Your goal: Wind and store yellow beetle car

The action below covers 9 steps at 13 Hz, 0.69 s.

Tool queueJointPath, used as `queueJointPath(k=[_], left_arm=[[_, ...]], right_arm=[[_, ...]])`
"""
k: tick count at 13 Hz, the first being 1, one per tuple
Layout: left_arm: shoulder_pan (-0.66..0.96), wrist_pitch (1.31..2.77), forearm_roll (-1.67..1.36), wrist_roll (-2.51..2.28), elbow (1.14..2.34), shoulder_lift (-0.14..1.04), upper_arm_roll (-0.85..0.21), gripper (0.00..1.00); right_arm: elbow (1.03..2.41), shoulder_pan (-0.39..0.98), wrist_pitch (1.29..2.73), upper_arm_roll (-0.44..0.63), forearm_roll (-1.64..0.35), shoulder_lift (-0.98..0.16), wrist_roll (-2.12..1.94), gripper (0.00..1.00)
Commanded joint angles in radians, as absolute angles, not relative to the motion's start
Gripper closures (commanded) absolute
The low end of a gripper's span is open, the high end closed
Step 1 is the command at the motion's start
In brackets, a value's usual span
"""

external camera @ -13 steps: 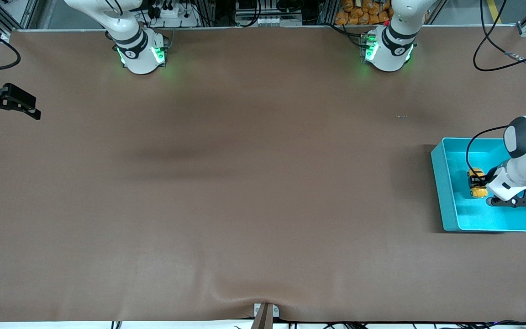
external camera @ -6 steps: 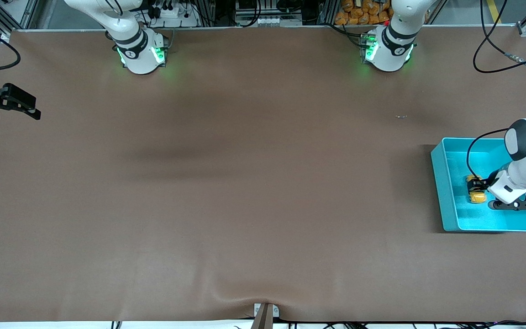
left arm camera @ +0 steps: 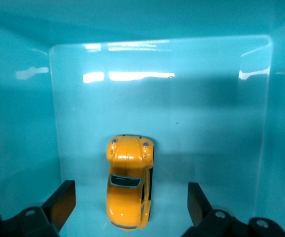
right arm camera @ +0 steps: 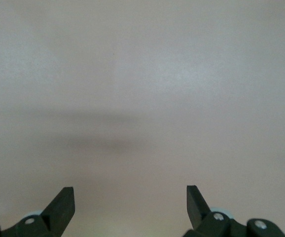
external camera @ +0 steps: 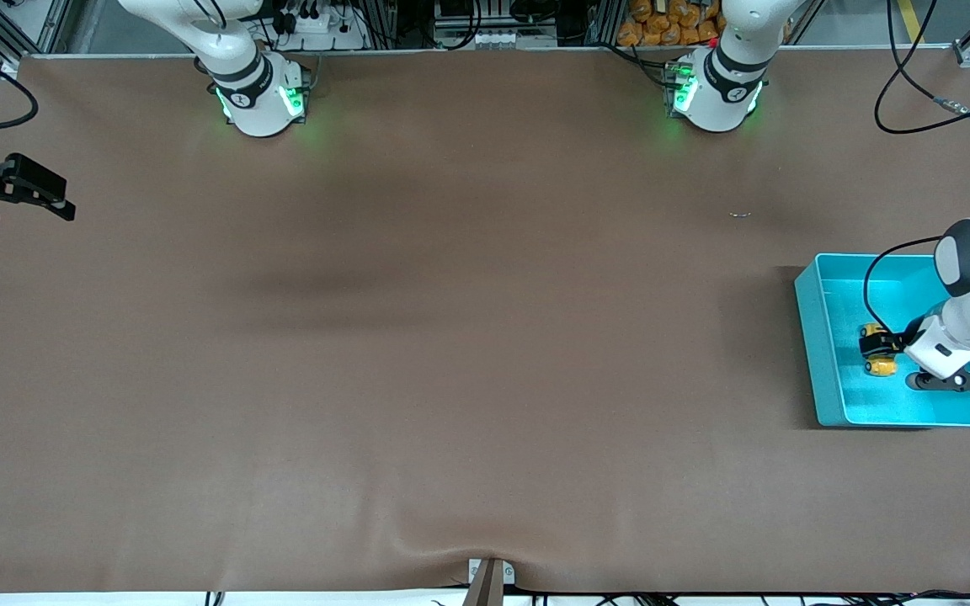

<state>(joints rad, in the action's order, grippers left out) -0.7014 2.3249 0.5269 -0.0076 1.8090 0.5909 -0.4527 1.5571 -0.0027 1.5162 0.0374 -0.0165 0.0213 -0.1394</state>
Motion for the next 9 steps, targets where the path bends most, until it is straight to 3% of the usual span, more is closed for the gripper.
queueJointPath(k=[1,9], left_arm=[[-0.710,2.313,0.528,-0.037,1.825,0.520,-0.485,0.00],[-0.710,2.088,0.322,-0.037,1.821,0.279,-0.615,0.00]], right_arm=[[1.565,0.008,1.520,0.046,-0.006,0.029,-0.141,0.00],[1.565,0.009,1.522,0.046,-0.005,0.026,-0.141,0.00]])
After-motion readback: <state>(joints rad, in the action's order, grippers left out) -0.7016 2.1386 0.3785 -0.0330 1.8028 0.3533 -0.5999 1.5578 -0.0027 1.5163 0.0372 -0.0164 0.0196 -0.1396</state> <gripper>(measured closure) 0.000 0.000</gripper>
